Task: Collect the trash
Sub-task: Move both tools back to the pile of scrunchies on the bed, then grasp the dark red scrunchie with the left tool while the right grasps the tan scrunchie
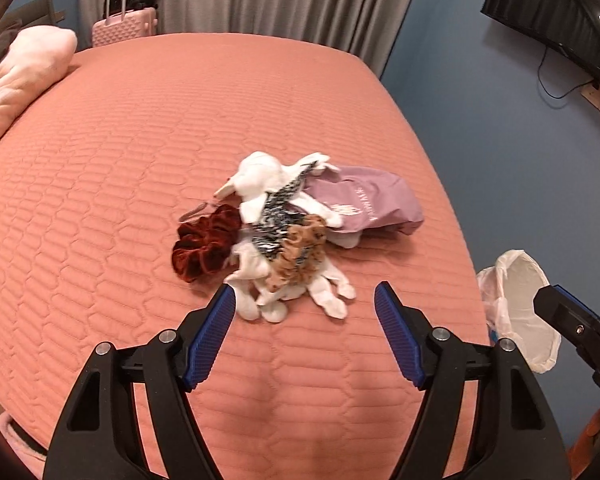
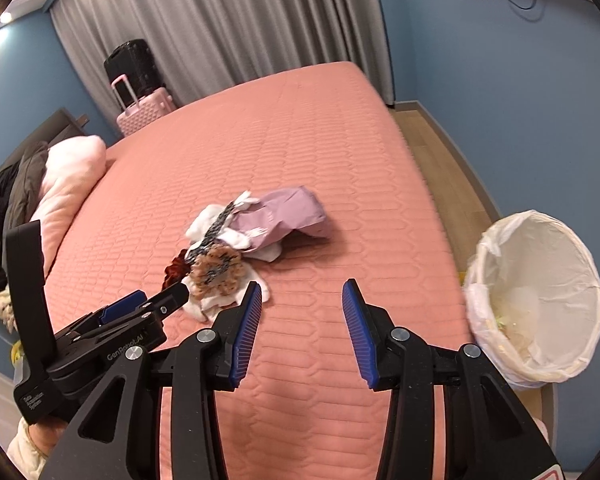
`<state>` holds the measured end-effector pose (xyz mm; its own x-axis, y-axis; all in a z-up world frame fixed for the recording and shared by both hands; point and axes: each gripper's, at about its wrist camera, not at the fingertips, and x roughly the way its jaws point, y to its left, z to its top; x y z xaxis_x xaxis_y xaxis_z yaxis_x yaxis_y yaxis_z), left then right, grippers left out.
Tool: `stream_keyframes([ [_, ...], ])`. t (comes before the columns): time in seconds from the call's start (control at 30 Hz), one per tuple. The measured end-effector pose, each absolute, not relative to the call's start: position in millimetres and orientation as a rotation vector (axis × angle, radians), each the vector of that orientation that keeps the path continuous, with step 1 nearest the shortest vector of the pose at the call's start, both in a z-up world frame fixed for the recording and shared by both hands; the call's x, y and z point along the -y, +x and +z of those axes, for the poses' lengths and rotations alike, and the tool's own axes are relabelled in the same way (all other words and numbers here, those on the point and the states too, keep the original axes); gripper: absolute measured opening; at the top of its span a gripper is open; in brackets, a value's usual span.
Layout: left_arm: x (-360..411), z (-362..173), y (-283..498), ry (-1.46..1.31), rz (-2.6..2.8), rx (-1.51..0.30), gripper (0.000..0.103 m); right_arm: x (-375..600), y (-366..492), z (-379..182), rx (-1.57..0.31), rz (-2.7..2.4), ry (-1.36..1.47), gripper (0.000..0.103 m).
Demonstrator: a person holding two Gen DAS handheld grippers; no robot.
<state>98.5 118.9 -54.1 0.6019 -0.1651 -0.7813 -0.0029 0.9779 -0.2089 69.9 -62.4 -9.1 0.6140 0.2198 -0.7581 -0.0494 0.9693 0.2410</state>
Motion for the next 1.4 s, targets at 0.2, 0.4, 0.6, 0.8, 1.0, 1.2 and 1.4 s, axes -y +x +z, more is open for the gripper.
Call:
stream_keyframes([
  [0.2,-165.0,-71.4,111.8,-0.222,-0.034,-0.942,0.069,14.7,91.9,-25.9,-0.945,0.221,0.174,0.042],
  [0.4,-189.6,-85.5,127.9,-0.195,-0.04,-0.958,0.068,-21.0,121.9,-45.2,-0.991,0.277,0.179,0.042],
  [0.6,-205.2,-95.8,138.5,-0.194,-0.07,-0.97,0.068,-45.8,151.2,-64.8,-1.032,0.297,0.187,0.042],
  [0.8,-211.1,-103.4,148.4,-0.196,-0.089,-0.976,0.068,-58.0,173.7,-87.9,-1.083,0.309,0.204,0.042],
  [1.0,-211.8,-113.0,153.9,-0.201,-0.119,-0.991,0.068,-66.7,185.9,-107.4,-1.132,0.322,0.204,0.019],
  [1.2,-197.8,-118.5,162.5,-0.187,-0.165,-0.993,0.066,-57.6,179.4,-115.4,-1.14,0.309,0.219,0.013],
  [1.4,-188.4,-131.9,177.0,-0.189,-0.171,-1.037,0.044,-39.4,168.1,-108.7,-1.118,0.292,0.254,0.013],
])
